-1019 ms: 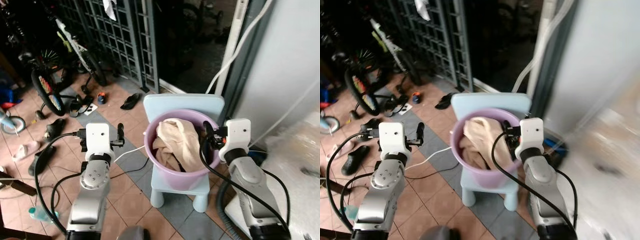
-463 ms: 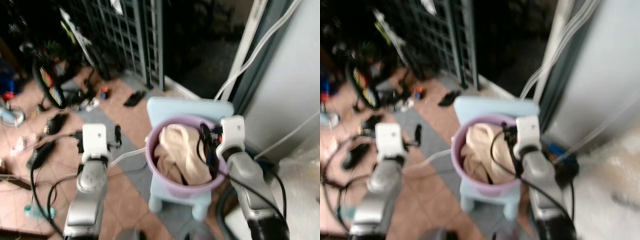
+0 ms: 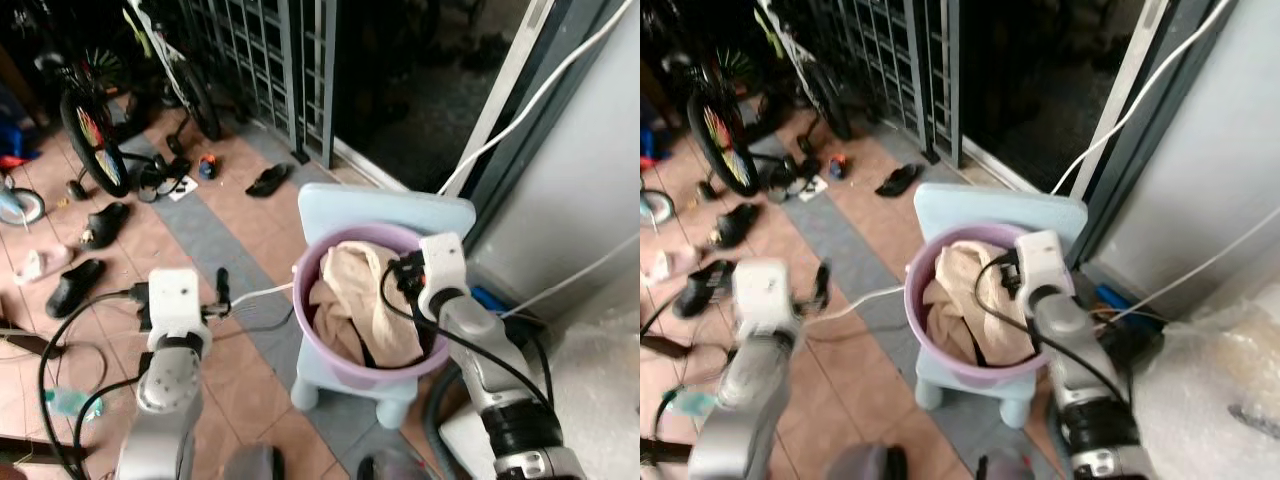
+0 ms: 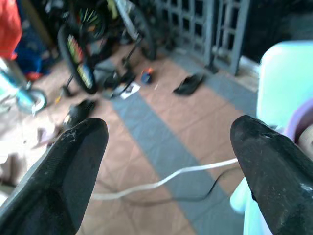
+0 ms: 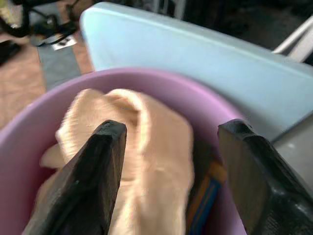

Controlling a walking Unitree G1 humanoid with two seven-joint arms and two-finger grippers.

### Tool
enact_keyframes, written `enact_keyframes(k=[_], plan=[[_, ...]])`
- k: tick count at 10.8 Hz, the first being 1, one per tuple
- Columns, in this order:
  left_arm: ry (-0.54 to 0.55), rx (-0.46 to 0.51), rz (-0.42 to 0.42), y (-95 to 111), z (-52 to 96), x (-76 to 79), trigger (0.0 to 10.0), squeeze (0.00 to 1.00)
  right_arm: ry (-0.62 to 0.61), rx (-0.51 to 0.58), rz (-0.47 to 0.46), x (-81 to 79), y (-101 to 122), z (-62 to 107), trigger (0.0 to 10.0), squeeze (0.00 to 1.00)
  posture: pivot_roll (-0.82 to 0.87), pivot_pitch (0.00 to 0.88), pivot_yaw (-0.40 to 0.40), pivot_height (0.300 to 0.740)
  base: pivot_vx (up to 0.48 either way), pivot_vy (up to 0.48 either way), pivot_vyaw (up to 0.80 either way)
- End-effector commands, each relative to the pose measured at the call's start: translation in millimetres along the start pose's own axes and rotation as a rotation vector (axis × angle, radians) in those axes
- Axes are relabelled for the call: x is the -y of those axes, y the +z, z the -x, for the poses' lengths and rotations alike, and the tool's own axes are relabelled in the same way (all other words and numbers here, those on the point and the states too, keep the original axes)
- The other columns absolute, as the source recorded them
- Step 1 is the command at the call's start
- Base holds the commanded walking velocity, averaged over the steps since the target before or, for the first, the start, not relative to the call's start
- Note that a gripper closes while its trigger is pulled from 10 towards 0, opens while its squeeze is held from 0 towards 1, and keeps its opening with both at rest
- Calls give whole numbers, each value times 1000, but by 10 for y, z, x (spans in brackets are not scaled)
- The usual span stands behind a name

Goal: Clothes washing

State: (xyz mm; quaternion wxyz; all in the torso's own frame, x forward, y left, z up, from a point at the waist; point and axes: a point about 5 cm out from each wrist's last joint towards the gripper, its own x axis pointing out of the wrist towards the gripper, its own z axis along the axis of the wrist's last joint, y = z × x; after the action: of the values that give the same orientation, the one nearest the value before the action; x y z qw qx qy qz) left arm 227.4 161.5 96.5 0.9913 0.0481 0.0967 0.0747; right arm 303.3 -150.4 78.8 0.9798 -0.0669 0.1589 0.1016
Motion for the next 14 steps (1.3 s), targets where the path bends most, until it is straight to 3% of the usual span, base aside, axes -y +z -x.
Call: enact_keyframes(k=[1,4,6,8,10,11,12,13,14], plan=[[-1,8,-3,43,67,-18,10000,0,29,-21,-6,-57,-18,-20,10000,0,121,200,-4,740,0,0,0],[47,-42,-14,28,304,-98,10000,0,107,-65,5,-255,-96,-93,10000,0,165,258,-34,740,0,0,0],[47,-46,-59,75,414,-173,10000,0,148,-62,-42,-405,-32,-210,10000,0,193,306,-48,740,0,0,0],[85,-71,-78,104,498,-323,10000,0,115,-83,18,-521,-35,-349,10000,0,213,368,-37,740,0,0,0],[97,-91,-76,132,620,-336,10000,0,-94,-111,143,-343,-22,-467,10000,0,230,386,-37,740,0,0,0],[92,-96,-73,150,642,-301,10000,0,-160,-85,228,-264,63,-525,10000,0,230,411,-41,740,0,0,0],[91,-100,-70,158,664,-279,10000,0,-190,-83,244,-232,103,-552,10000,0,234,417,-50,740,0,0,0],[90,-107,-68,164,693,-259,10000,0,-197,-125,198,-218,54,-565,7216,0,236,424,-57,740,0,0,0],[92,-117,-65,153,719,-246,10000,0,-187,-167,157,-228,-11,-563,0,0,239,421,-67,740,0,0,0]])
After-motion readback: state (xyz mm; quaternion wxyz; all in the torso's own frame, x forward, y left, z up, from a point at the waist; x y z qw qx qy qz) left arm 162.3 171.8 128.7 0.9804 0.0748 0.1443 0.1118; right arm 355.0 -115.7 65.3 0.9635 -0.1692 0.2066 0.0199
